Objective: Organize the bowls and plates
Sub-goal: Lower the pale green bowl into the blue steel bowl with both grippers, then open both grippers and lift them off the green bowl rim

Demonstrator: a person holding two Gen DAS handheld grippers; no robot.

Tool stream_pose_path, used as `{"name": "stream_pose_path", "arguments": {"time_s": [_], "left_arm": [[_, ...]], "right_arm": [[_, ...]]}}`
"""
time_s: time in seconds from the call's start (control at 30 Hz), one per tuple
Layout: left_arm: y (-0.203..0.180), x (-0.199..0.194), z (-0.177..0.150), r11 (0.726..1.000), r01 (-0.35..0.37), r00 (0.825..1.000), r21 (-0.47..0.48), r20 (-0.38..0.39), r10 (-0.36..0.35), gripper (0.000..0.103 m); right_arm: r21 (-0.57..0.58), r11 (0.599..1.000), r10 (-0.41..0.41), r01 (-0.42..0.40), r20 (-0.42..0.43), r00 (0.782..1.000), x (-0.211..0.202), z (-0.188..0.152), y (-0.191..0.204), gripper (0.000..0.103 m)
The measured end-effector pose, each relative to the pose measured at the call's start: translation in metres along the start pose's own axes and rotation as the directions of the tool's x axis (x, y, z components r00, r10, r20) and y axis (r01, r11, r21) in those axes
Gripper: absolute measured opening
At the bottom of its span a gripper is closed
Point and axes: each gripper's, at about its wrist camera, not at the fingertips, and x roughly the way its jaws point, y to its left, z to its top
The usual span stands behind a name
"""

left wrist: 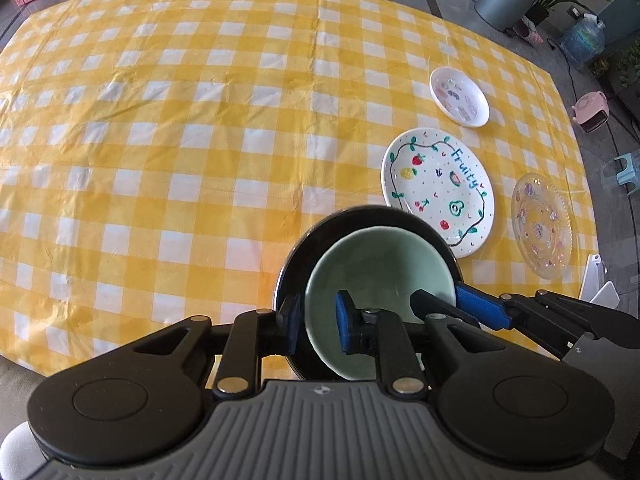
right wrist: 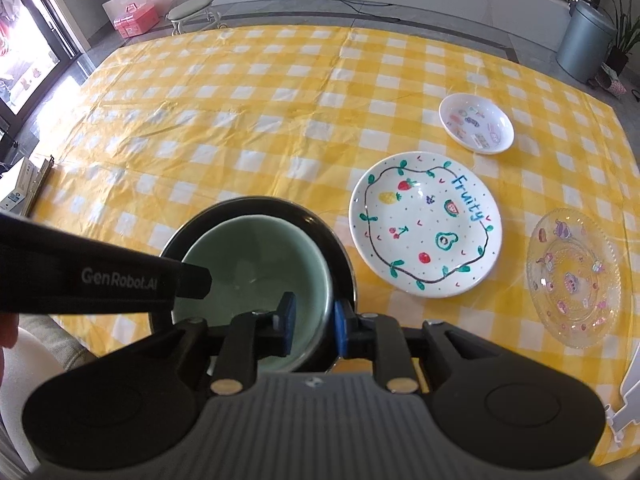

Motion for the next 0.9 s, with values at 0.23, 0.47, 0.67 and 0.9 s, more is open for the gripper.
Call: {"name": "stream_pose_path", "arguments": {"time_s": [0.23, 0.47, 0.67, 0.9], "left_arm": [[0.002, -0.016, 0.002, 1.0, 0.02, 0.998, 0.014, 0.054, -0.02, 0.021], [-0.002, -0.04, -0.006, 0.995, 0.074, 0.979, 0.069, 0.183, -0.085, 0.03], [-0.009, -0.054, -0.018, 0.982, 0.172, 0.949, 0.083, 0.253, -0.187, 0.036], [-0.031, -0.071, -0.037, 0.964, 0.195, 0.879, 0.179, 0.405, -0.253, 0.055]], "right_arm": [[-0.024, 0.999, -0.023, 0.025, 0.06, 0.998, -0.018, 0.004, 0.003, 0.033], [0.002, 1.0, -0.021, 0.021, 0.122, 0.992, -0.034, 0.002, -0.007, 0.041], [0.074, 0.997, -0.009, -0.005, 0.192, 0.981, -0.05, -0.006, -0.026, 0.041], [0.221, 0.974, -0.015, -0.058, 0.315, 0.949, -0.07, -0.027, -0.075, 0.041]]}}
